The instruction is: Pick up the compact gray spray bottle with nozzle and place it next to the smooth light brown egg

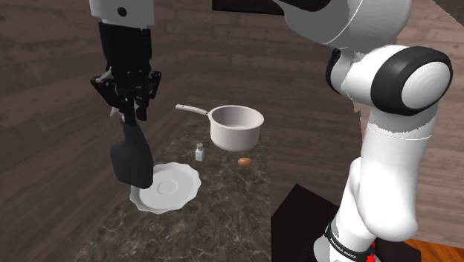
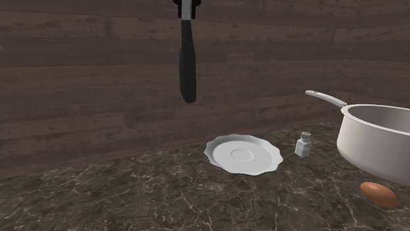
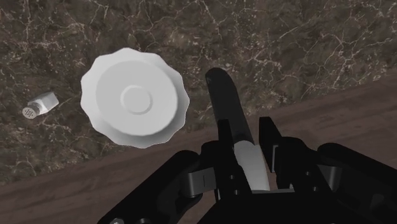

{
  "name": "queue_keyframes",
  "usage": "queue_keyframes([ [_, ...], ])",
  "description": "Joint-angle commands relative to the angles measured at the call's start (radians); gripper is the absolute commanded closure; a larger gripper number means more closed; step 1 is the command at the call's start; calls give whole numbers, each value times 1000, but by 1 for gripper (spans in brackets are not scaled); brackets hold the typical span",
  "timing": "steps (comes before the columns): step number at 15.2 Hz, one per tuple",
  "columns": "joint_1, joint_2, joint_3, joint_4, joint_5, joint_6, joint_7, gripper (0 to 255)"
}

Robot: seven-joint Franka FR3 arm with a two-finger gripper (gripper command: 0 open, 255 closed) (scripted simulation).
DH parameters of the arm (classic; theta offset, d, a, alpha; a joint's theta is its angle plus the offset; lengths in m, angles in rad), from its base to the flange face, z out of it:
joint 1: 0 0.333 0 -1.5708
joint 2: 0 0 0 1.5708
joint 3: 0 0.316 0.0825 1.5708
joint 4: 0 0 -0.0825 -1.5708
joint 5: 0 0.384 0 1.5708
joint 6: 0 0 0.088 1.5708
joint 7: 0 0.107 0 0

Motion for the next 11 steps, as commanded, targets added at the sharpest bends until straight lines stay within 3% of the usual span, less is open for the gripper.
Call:
queue_keyframes([
  [1,7,19,2,54,-9,-37,4,255],
  [9,71,144,9,350,-72,-215,27,255],
  [11,-5,36,-1,196,-16,-163,-22,255],
])
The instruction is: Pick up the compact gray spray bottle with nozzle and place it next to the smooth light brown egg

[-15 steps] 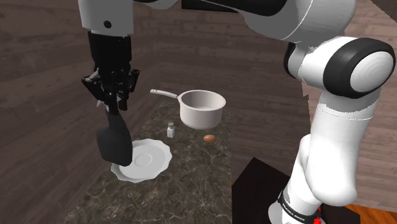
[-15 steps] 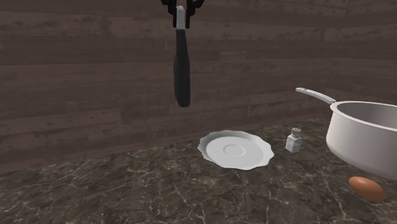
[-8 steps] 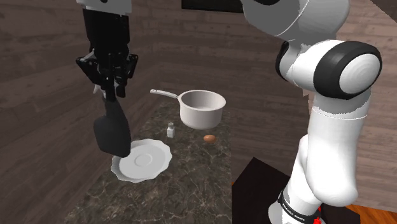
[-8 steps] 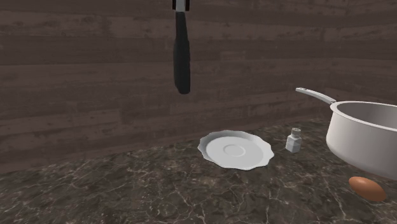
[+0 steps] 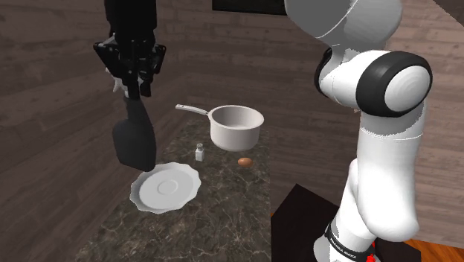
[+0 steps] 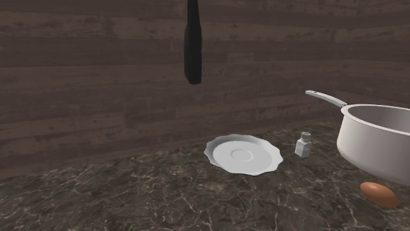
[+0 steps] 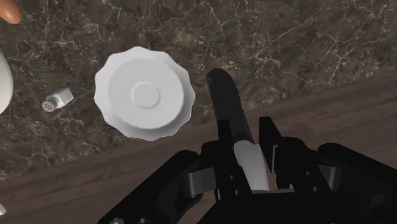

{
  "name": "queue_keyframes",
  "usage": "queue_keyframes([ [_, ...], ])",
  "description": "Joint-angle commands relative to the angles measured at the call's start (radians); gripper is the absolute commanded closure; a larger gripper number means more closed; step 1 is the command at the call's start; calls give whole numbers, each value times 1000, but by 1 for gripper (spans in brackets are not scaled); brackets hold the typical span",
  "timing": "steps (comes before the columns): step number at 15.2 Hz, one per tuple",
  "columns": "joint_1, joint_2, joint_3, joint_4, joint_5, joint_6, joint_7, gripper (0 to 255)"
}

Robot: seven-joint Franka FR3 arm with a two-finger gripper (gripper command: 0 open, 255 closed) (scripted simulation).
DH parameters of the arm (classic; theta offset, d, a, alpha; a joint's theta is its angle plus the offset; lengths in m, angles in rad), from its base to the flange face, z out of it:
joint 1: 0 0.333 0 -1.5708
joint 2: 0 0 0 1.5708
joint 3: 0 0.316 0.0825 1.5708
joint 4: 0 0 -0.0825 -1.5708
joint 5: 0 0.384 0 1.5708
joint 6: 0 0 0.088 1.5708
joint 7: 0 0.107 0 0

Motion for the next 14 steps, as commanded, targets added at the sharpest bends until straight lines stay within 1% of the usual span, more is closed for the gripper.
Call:
queue_keyframes([
  [1,-58,-84,-12,-110,44,31,-45,255],
  [4,-131,-201,-46,-254,102,65,-129,255],
  [6,-166,-266,-76,-330,132,78,-186,255],
  [10,-221,-375,-141,-450,171,89,-298,255],
  [14,-263,-458,-209,-538,189,88,-407,255],
])
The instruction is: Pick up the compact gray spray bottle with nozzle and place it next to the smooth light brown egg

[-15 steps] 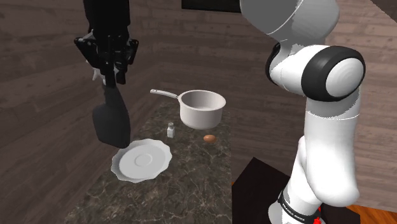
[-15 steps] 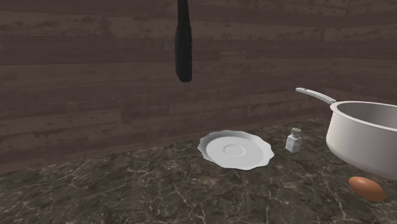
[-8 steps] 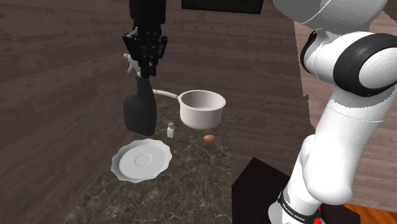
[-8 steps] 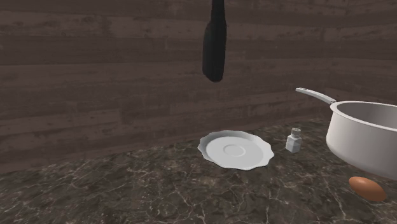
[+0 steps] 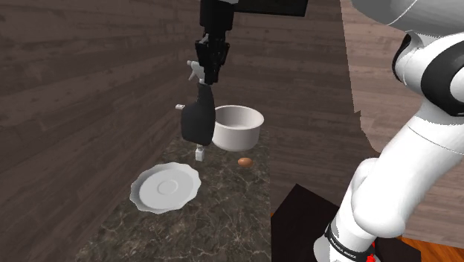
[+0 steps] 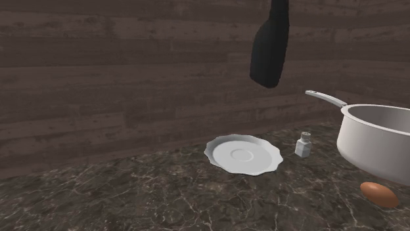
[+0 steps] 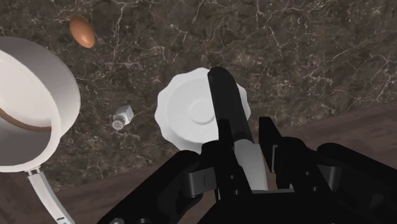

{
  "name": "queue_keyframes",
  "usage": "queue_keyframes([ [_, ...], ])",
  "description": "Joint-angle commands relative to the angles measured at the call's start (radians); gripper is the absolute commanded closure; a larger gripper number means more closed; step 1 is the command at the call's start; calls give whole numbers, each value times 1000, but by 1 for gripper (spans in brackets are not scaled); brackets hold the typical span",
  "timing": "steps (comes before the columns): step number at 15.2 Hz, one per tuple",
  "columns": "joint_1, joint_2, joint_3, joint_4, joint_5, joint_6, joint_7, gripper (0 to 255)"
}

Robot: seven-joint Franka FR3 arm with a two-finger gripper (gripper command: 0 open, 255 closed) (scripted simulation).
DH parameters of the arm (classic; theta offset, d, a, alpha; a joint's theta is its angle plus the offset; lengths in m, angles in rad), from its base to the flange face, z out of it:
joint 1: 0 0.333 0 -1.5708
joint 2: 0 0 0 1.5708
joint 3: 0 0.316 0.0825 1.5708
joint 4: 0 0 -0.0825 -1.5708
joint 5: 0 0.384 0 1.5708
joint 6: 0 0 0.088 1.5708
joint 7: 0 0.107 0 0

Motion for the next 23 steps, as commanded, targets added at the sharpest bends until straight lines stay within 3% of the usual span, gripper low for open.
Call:
queue_keyframes([
  [1,-20,-40,-35,-46,7,2,-56,255],
  [9,-87,-135,-174,-140,-7,-16,-265,255],
  [17,-153,-155,-317,-154,-46,-38,-475,255],
  [23,-154,-199,-315,-283,-49,47,-478,255],
])
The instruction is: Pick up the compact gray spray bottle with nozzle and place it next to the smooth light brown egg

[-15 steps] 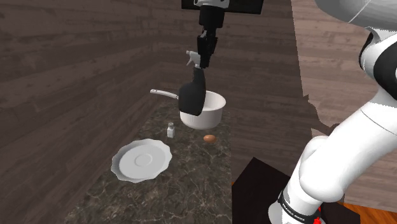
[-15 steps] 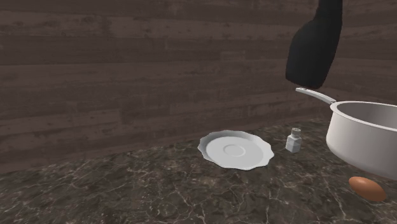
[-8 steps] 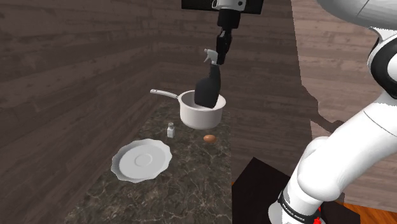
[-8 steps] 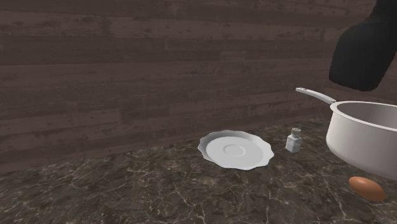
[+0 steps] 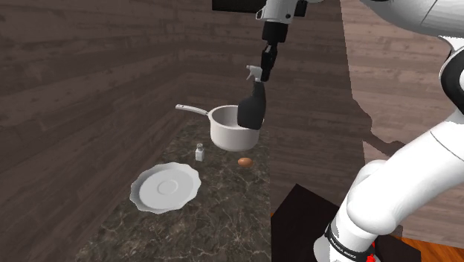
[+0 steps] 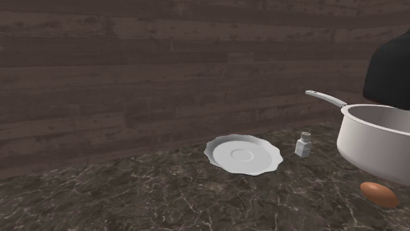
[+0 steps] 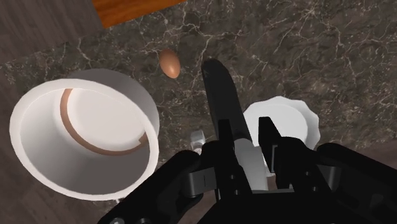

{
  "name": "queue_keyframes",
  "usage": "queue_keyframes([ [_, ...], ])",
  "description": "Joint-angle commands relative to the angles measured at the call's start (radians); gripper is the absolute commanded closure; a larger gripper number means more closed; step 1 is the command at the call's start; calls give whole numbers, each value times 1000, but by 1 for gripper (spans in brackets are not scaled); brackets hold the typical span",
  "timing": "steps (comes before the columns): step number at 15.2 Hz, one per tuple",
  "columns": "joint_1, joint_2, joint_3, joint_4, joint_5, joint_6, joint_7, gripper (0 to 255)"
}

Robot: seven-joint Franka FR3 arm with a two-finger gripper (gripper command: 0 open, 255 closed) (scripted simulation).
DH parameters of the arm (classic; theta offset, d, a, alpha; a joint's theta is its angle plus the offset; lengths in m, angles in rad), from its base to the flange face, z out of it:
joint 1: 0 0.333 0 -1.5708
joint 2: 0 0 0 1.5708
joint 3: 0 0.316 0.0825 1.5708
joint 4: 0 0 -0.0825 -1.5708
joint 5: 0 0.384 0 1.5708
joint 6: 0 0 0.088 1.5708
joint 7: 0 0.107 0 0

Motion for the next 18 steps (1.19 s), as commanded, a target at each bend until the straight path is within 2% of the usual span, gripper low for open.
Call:
queue_keyframes([
  [1,0,-15,1,-44,-1,30,-1,255],
  [18,-4,-87,3,-344,-5,257,-12,255],
])
